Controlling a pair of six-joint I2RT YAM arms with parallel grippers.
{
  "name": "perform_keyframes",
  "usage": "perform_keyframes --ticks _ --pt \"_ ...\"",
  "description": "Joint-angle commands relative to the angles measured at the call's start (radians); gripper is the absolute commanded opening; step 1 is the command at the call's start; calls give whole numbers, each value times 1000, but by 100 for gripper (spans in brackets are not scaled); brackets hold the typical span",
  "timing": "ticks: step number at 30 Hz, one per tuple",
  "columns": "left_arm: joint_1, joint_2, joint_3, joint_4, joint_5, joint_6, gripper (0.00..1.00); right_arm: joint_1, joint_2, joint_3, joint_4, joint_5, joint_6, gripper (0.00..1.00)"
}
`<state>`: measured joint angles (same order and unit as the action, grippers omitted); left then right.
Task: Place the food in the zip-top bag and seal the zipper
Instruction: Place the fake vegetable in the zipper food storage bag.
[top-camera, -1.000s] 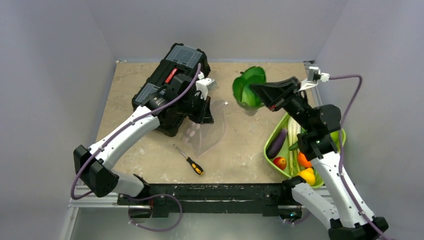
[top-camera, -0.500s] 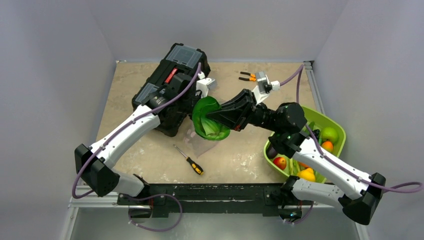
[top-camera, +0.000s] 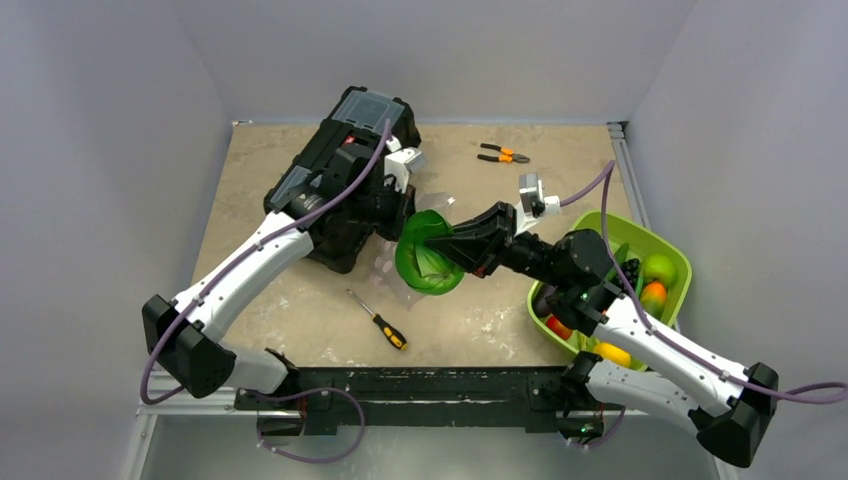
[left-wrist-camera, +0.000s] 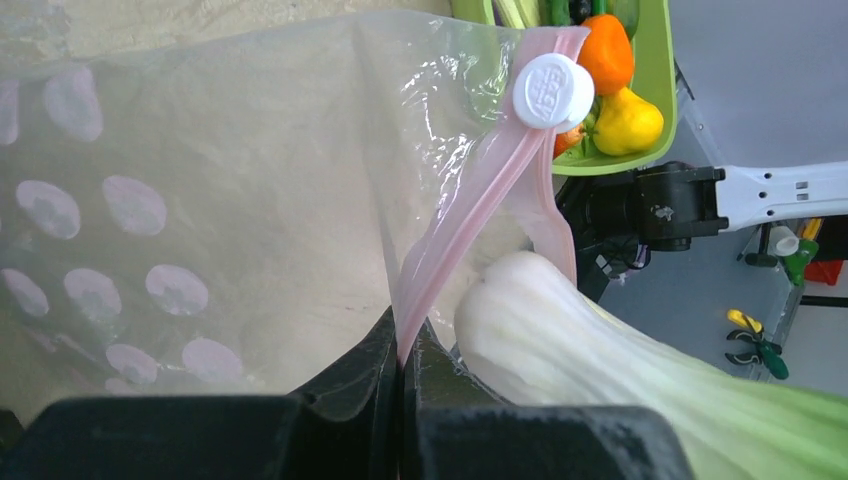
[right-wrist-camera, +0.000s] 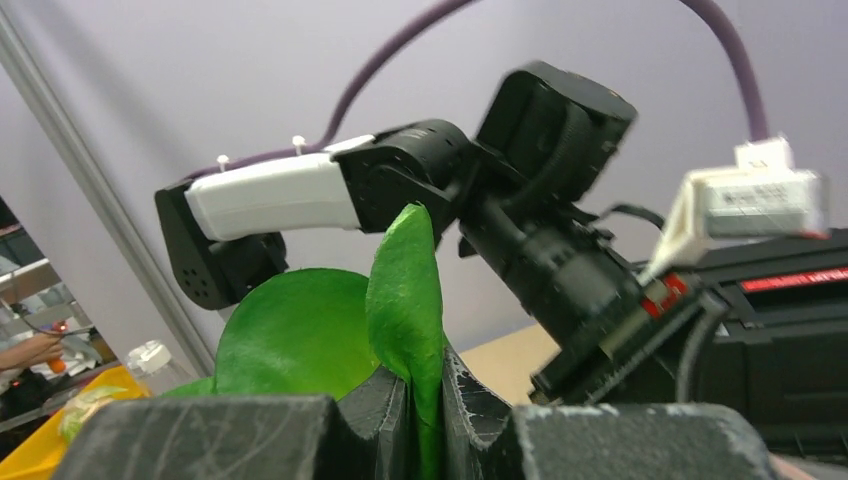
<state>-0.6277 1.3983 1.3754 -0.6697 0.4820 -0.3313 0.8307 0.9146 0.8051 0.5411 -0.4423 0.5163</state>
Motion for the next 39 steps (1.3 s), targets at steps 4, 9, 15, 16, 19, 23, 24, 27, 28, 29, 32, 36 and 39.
perform_keyframes --ticks 4,9,15,16,19,23,24,27,28,29,32,36,39 --pt "19 -94 -46 132 58 -41 0 2 -45 -78 124 114 15 0" --pt "19 -74 -58 235 303 -87 0 2 -23 3 86 95 22 0" --pt "19 -40 -78 318 416 -160 0 2 18 17 101 17 16 0" --pt "19 -36 -78 318 414 -160 0 2 23 14 85 14 9 0" --pt "19 -31 -75 307 409 -157 0 2 13 -16 70 32 -2 0" --pt "19 -25 -77 313 414 -168 0 2 -29 -70 50 119 27 9" --pt "19 -23 -78 312 413 -169 0 2 -37 -82 61 125 40 12" --pt "19 -13 -77 307 410 -175 0 2 -43 -90 45 159 67 21" --pt "19 -11 -77 306 409 -176 0 2 -40 -84 22 186 77 23" --pt "20 -9 -78 306 410 -176 0 3 -36 -74 -12 215 93 25" --pt "19 -4 -78 300 396 -170 0 2 -21 -31 -142 304 129 33" --pt "19 14 -63 262 376 -158 0 3 33 86 -353 363 136 50" --pt "19 16 -62 256 367 -155 0 2 89 171 -473 341 129 64"
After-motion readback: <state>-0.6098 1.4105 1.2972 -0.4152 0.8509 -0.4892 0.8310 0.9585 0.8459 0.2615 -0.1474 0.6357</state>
